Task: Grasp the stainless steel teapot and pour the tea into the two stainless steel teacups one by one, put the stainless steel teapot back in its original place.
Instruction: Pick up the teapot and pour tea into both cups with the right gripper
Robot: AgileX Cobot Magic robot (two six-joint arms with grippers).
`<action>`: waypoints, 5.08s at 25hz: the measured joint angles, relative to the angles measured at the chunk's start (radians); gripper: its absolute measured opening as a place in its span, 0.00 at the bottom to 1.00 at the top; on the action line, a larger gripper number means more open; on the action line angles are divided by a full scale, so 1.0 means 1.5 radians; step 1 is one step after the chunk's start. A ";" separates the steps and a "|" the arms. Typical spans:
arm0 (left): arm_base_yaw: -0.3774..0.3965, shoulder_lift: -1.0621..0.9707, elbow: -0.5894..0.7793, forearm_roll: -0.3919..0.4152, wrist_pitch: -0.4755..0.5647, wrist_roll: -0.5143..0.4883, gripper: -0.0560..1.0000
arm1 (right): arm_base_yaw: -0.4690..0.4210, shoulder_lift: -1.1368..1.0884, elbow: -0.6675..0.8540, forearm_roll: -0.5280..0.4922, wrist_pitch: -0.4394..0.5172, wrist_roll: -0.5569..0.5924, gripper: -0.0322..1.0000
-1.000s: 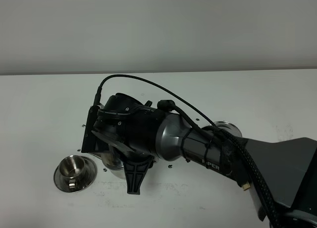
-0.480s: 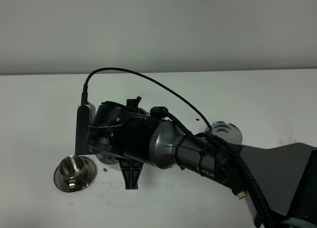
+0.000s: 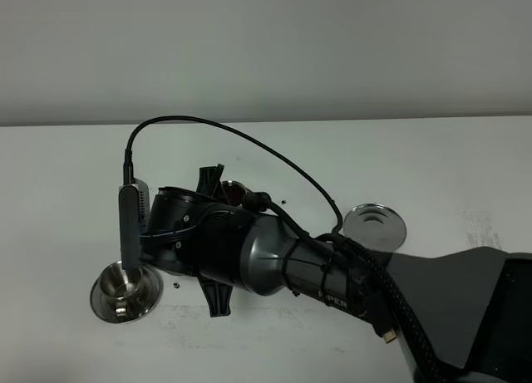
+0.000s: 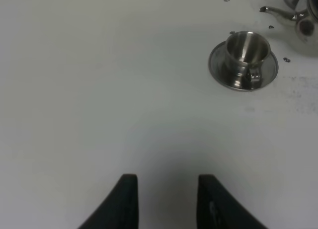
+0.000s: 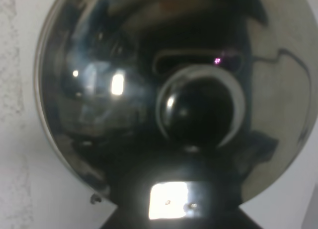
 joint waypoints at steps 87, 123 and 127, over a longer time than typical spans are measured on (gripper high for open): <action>0.000 0.000 0.000 0.000 0.001 -0.001 0.34 | 0.043 0.037 0.000 -0.218 0.007 -0.094 0.20; 0.000 0.000 0.000 0.000 0.001 0.000 0.34 | 0.043 0.037 0.000 -0.263 0.004 -0.140 0.20; 0.000 0.000 0.000 0.000 0.001 0.000 0.34 | 0.043 0.037 0.000 -0.263 0.004 -0.140 0.20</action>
